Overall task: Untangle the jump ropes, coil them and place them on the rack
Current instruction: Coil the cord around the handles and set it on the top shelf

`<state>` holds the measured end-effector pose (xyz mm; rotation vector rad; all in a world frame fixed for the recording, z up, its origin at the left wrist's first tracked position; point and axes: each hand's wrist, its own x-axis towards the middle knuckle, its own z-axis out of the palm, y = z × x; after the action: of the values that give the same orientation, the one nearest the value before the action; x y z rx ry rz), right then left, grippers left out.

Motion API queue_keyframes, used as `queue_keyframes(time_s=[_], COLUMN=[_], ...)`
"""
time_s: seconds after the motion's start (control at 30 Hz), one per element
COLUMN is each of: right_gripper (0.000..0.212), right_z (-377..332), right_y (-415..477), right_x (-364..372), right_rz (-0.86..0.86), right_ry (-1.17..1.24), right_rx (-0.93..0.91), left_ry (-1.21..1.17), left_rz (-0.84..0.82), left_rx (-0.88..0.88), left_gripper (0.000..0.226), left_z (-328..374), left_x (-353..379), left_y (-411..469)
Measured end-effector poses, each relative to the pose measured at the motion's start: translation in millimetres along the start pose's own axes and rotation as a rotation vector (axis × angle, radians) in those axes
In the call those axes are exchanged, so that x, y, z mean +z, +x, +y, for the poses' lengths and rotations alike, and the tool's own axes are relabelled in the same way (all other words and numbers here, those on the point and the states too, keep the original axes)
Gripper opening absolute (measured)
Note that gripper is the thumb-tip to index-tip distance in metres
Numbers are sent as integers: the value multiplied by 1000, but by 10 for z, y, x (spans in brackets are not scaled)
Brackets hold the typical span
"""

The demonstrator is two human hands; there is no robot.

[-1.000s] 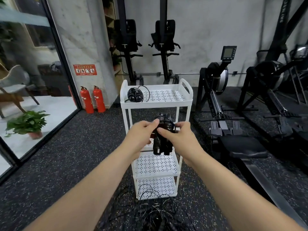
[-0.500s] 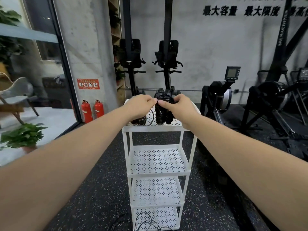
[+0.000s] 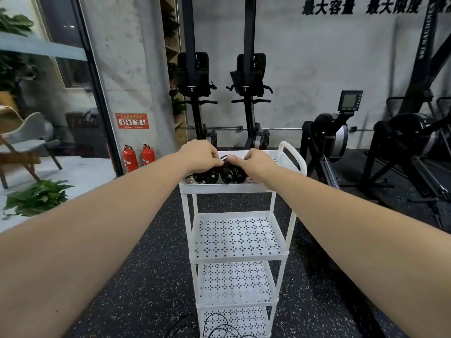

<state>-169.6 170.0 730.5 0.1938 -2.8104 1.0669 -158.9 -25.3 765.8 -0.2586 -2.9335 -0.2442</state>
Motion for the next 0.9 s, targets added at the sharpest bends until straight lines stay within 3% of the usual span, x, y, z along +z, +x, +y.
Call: queue_keyframes(time_s=[0.1,0.27,0.33,0.43,0.5,0.57,0.7,0.9], right_gripper=[61,67,70,74,57,42,39,42], right_z=[-32,-29,-35,41,120,121,-26,92], right_y=[14,-29,-53,-76,-84,-126,-250,-254], right_x=[20,50,28,-59,-124,-157,8,-149], right_rz=[53,128,70,-171,-254,-218,-54,-94], right_ry=[-203,-232,-111,168,254,139,-230,-74], right_rx=[-58,-57,-67,-123,-147,-175,-269,-194], left_ry=[42,31,37,39,9,-25,23,22], left_rz=[29,111,78,32,17,-18,-52,-27], left_rx=[6,2,20,12,21,40,62,100], left_gripper=[31,39,43,44,45,45,42,35], left_z=[27,24,7,-44,-82,-84,-54,-45], left_x=[44,62,46,3,-41,-81,-36,-35], left_y=[3,-21,-17,-2,15,15,-9,-65])
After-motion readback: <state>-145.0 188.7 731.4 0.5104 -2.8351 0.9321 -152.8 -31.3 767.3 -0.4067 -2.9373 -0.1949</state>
